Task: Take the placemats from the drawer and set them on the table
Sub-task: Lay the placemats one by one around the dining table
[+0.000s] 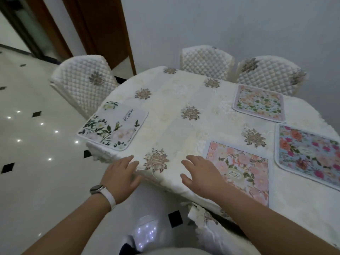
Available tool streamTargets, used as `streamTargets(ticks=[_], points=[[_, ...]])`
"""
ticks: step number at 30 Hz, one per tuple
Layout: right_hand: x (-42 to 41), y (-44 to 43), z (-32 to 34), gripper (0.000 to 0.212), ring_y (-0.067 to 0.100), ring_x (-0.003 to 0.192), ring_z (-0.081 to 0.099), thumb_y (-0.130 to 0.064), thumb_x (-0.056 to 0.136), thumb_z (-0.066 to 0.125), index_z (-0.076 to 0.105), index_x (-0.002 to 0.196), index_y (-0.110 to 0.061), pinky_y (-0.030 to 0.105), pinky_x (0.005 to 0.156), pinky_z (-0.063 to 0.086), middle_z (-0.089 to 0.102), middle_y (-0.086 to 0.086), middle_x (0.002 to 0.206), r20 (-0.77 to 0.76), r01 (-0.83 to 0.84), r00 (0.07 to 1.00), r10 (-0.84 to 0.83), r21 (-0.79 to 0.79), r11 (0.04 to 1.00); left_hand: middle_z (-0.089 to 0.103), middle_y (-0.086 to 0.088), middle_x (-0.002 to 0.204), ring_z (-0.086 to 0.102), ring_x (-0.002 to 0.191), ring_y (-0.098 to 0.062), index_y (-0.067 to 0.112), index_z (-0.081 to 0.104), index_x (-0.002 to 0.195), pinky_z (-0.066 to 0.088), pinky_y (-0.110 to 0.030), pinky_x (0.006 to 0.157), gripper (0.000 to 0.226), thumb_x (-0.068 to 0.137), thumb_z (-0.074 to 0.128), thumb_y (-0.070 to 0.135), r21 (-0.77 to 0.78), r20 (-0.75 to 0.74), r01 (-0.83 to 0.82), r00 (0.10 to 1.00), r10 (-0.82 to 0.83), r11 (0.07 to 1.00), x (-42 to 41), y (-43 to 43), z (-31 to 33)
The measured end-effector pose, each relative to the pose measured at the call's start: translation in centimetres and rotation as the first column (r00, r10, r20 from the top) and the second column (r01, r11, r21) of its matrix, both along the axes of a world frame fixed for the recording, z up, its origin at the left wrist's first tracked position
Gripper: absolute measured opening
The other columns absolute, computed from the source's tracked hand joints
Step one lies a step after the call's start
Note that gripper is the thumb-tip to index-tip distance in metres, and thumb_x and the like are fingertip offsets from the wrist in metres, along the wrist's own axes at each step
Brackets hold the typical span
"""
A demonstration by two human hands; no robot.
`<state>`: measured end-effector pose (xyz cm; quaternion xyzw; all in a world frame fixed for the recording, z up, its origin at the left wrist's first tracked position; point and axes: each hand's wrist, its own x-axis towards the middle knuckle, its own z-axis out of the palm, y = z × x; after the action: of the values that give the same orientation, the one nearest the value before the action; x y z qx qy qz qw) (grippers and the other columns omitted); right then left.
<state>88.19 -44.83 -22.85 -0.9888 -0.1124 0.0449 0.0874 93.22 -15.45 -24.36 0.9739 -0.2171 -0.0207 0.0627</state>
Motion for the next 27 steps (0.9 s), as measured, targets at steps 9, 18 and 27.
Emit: streamTargets(ticks=[9, 18, 27], points=[[7.5, 16.0, 0.0, 0.049, 0.025, 0.126, 0.049, -0.046, 0.093, 0.043, 0.055, 0.133, -0.020, 0.040, 0.102, 0.044, 0.054, 0.002, 0.140, 0.026, -0.072, 0.997, 0.072, -0.021, 0.997, 0.066, -0.005, 0.116, 0.064, 0.102, -0.026, 0.019, 0.063, 0.118, 0.053, -0.040, 0.081, 0.051, 0.079, 0.049, 0.049, -0.030, 0.038, -0.117, 0.992, 0.118, 0.993, 2.8, 16.7, 0.0], [12.7, 28.3, 0.2, 0.049, 0.022, 0.124, 0.048, -0.045, 0.095, 0.045, 0.051, 0.137, -0.021, 0.038, 0.100, 0.044, 0.053, -0.001, 0.139, 0.021, 0.008, 1.000, -0.007, -0.057, 0.998, 0.065, -0.010, 0.121, 0.064, 0.107, -0.030, 0.017, 0.064, 0.118, 0.052, -0.044, 0.084, 0.054, 0.080, 0.045, 0.051, -0.008, 0.013, -0.102, 0.995, 0.102, 0.995, 8.8, 29.9, -0.3], [16.0, 29.4, 0.0, 0.048, 0.022, 0.123, 0.049, -0.044, 0.095, 0.047, 0.052, 0.137, -0.020, 0.038, 0.098, 0.043, 0.054, -0.001, 0.138, 0.001, 0.123, 0.992, -0.123, -0.069, 0.990, 0.066, -0.008, 0.115, 0.063, 0.103, -0.029, 0.016, 0.064, 0.118, 0.052, -0.041, 0.080, 0.055, 0.081, 0.041, 0.049, -0.067, -0.006, -0.051, 0.999, 0.051, 0.996, 15.1, 30.6, -0.9]])
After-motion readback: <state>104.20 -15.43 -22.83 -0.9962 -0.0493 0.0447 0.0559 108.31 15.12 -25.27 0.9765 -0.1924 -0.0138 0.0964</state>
